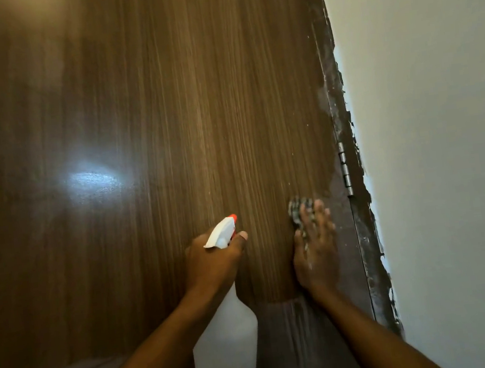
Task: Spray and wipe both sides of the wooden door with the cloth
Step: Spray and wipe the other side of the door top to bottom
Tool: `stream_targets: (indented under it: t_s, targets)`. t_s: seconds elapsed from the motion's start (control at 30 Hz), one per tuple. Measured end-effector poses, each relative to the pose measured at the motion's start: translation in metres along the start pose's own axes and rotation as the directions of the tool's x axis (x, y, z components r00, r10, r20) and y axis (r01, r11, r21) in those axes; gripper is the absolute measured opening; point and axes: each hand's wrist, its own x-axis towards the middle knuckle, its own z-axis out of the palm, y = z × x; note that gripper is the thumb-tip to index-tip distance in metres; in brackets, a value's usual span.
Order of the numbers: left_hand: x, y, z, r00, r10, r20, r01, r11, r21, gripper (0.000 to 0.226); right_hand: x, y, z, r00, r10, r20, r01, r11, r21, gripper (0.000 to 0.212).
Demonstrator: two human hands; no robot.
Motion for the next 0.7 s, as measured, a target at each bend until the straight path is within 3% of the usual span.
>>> stream_targets:
  t_s: [0.07,0.13,0.2,0.27,0.37,0.47,0.53,0.6,0.67,0.7]
  targets:
    - [0.003,-0.003,0.011,1.000,-0.019,-0.017,0.019,1.000,0.019,0.044,0.038,-0.003,-0.002,0.990,0.137,-0.031,-0.137,0.991,0.010,0.053]
    - [0.004,-0.004,0.023,0.999,-0.037,-0.018,0.037,0.999,0.023,0.046,0.056,-0.018,-0.001,0.992,0.122,-0.024,-0.122,0.992,0.026,0.053]
    - [0.000,-0.001,0.033,0.999,-0.045,-0.010,0.045,0.999,0.012,0.043,0.039,-0.028,0.004,0.995,-0.096,0.011,0.095,0.994,0.045,0.049]
    - [-0.006,0.005,0.042,0.999,-0.043,-0.024,0.043,0.999,-0.012,0.038,0.002,-0.020,0.008,0.921,-0.386,0.043,0.384,0.922,0.050,0.046]
    - [-0.012,0.014,0.053,0.996,-0.072,-0.058,0.070,0.997,-0.034,0.037,-0.025,0.018,0.002,0.859,-0.508,0.064,0.507,0.861,0.027,0.052]
    - [-0.019,0.016,0.062,0.994,-0.085,-0.062,0.087,0.996,0.033,0.047,-0.010,0.045,-0.008,0.931,-0.356,0.077,0.355,0.935,0.027,0.055]
    - [-0.021,0.013,0.067,0.994,-0.101,-0.050,0.104,0.992,0.068,0.053,0.017,0.045,-0.013,0.990,-0.139,0.036,0.139,0.990,-0.004,0.053]
    - [-0.023,0.011,0.072,0.995,-0.094,-0.045,0.098,0.990,0.098,0.066,0.051,0.035,-0.015,0.998,0.064,-0.022,-0.064,0.998,-0.012,0.054]
    - [-0.021,0.007,0.077,0.993,-0.107,-0.049,0.111,0.988,0.103,0.078,0.075,0.021,-0.013,0.993,0.105,-0.059,-0.106,0.994,-0.011,0.056]
    - [-0.020,0.003,0.079,0.993,-0.113,-0.047,0.117,0.988,0.102,0.076,0.077,0.016,-0.011,0.998,0.033,-0.050,-0.034,0.999,-0.013,0.056]
